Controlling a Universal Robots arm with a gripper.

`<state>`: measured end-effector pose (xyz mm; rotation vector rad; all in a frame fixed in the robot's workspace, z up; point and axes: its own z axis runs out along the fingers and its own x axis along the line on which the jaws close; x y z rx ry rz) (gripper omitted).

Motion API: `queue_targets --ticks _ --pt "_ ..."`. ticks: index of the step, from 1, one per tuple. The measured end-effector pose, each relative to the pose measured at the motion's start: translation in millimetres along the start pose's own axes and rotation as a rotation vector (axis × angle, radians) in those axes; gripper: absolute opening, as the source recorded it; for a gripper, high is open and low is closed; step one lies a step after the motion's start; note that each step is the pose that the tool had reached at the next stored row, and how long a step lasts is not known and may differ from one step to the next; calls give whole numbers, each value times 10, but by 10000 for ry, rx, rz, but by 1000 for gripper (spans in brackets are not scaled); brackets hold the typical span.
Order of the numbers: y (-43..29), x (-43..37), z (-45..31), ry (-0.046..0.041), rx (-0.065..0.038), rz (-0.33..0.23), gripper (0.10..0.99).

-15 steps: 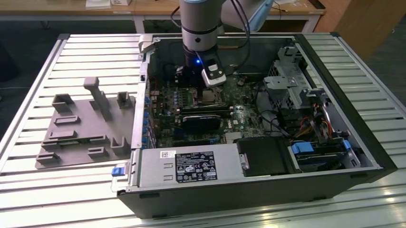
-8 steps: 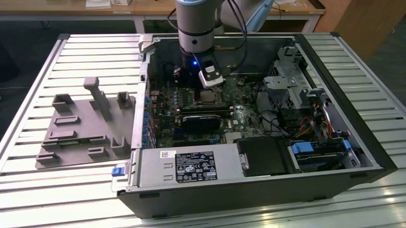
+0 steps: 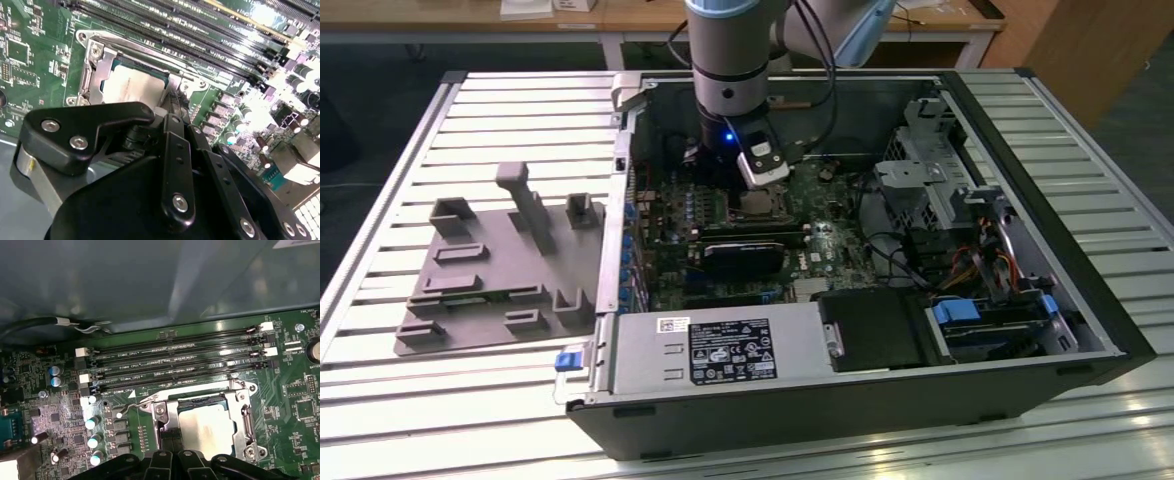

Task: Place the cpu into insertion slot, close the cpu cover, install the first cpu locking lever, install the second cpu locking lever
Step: 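Close the cpu cover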

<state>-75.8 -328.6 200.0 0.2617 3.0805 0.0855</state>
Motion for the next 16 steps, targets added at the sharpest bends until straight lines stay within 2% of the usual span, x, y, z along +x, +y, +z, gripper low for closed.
queue_targets --ticks 5,10,16 --pt "1 -5 2 3 -8 -74 106" --pt "11 -65 5 5 -7 -96 106" --pt "13 -70 -7 5 -6 -96 106"
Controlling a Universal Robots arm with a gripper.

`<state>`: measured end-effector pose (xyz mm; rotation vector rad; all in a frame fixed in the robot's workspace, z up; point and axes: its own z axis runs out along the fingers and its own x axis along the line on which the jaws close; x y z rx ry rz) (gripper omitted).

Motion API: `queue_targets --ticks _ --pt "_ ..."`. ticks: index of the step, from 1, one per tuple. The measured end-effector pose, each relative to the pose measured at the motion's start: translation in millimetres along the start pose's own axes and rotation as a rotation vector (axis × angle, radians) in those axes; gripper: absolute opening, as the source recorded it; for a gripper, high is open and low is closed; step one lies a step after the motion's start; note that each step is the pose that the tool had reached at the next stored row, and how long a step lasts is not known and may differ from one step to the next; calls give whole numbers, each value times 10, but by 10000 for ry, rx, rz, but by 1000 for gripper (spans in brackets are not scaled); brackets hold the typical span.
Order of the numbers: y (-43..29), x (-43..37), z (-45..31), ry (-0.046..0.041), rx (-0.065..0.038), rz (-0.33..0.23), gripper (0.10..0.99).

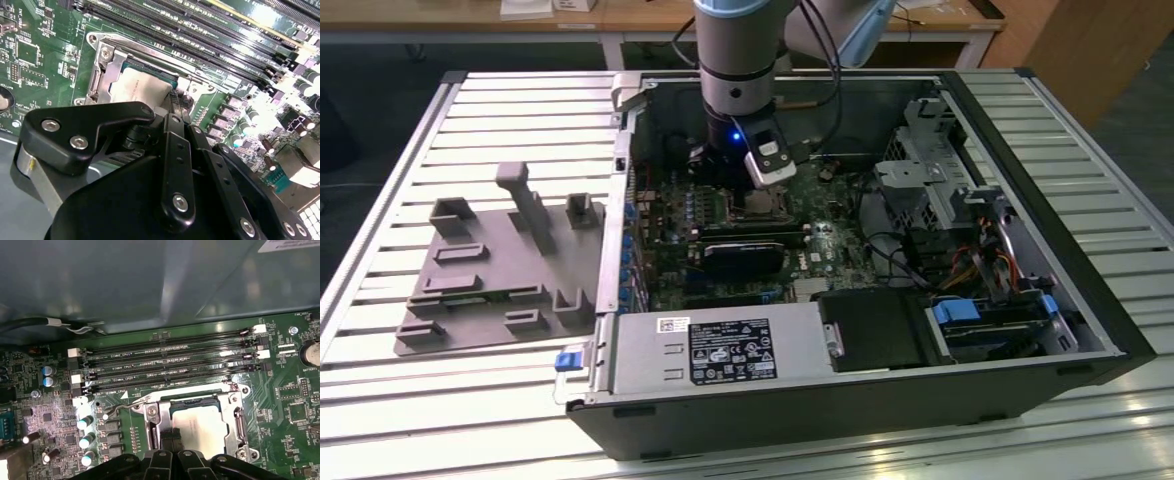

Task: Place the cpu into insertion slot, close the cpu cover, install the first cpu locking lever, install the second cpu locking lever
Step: 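Close the cpu cover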

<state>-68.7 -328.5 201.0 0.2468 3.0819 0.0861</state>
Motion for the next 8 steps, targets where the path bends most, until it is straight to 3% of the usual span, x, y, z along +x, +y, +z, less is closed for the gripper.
queue_targets --ticks 8 --pt "7 -14 -83 -1 -4 -2 106"
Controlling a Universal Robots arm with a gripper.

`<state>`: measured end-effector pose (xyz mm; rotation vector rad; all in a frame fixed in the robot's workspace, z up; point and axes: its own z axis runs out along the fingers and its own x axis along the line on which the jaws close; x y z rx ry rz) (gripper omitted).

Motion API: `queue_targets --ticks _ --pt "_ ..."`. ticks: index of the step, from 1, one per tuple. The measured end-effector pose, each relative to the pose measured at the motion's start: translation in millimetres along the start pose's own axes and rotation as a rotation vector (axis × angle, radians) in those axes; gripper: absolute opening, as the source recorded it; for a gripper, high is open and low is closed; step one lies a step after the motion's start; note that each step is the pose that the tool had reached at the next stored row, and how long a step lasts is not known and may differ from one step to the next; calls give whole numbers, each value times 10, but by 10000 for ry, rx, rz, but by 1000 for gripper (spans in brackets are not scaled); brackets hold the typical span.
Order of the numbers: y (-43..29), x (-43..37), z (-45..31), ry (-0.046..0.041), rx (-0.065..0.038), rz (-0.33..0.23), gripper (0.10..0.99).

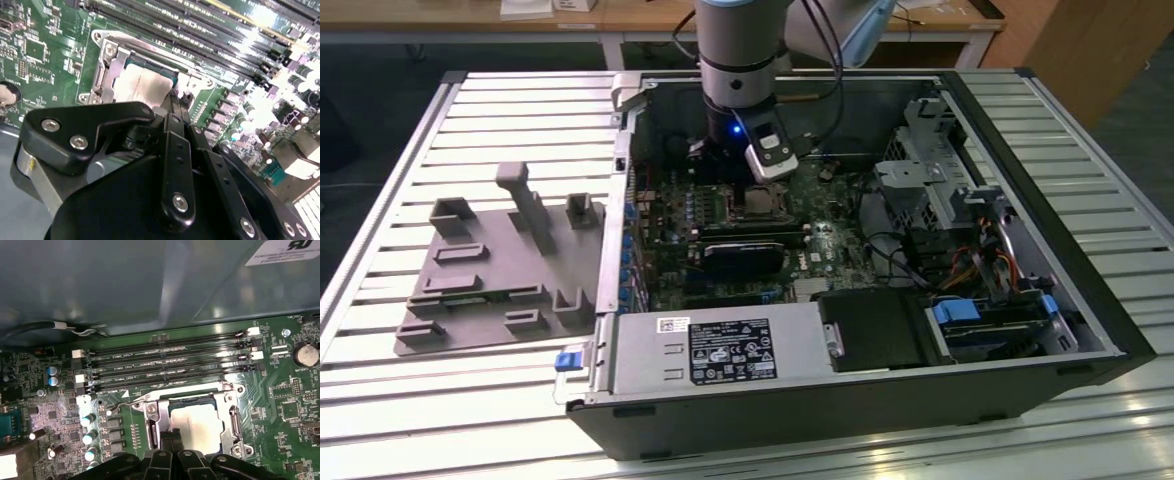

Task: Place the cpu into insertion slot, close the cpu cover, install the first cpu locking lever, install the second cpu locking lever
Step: 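Close the cpu cover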

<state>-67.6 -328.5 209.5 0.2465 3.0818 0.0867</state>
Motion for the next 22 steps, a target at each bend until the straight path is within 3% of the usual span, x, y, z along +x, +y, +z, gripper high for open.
queue_targets --ticks 7,12,22 --pt "27 -174 9 8 3 3 106" --pt "33 -203 -3 17 7 3 106" --pt "49 -215 -272 17 5 2 106"
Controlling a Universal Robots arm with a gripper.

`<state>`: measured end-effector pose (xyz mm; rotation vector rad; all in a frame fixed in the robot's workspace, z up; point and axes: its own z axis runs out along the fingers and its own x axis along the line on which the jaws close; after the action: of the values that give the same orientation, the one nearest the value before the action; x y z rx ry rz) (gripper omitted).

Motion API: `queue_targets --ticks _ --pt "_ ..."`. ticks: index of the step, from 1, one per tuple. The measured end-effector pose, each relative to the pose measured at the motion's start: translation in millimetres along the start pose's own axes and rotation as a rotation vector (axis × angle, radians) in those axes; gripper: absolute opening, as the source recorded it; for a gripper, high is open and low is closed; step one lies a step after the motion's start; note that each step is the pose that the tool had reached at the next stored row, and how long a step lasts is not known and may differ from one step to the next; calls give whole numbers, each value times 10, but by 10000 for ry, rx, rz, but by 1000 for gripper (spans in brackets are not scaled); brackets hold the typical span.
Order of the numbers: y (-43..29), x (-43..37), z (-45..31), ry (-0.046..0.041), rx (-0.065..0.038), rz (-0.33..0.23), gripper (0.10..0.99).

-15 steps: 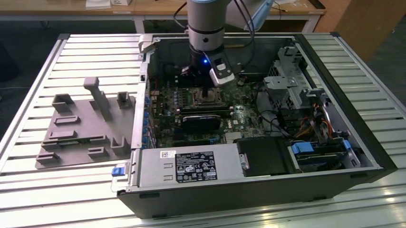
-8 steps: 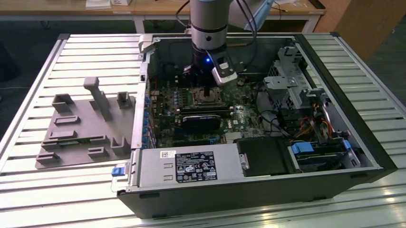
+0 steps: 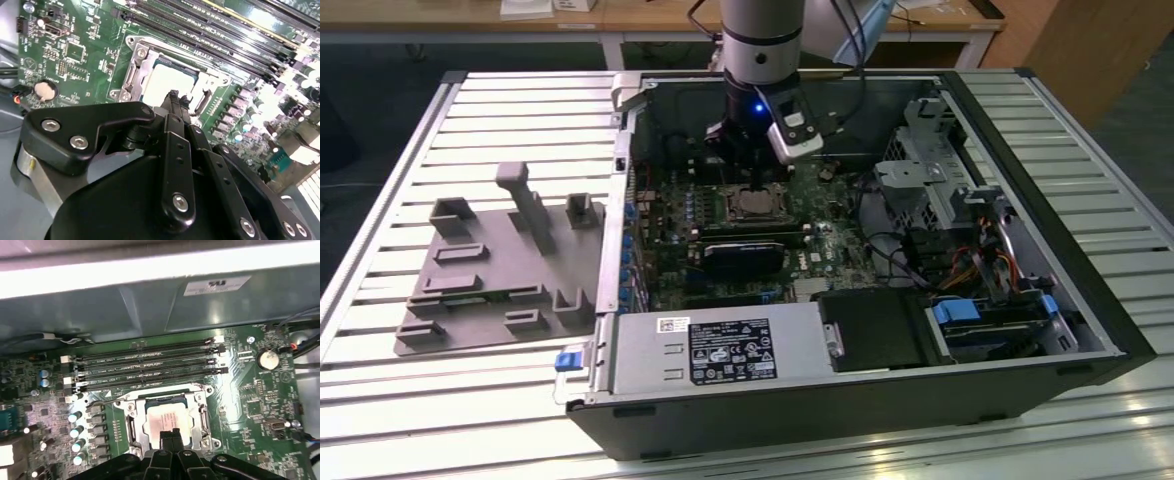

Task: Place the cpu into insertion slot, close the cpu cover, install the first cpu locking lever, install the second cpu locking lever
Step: 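Close the cpu cover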

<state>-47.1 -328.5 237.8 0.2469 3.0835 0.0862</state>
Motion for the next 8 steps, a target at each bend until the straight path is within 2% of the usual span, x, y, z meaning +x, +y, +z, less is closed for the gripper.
queue_targets --ticks 8 --pt "9 -50 -15 1 -1 1 106"
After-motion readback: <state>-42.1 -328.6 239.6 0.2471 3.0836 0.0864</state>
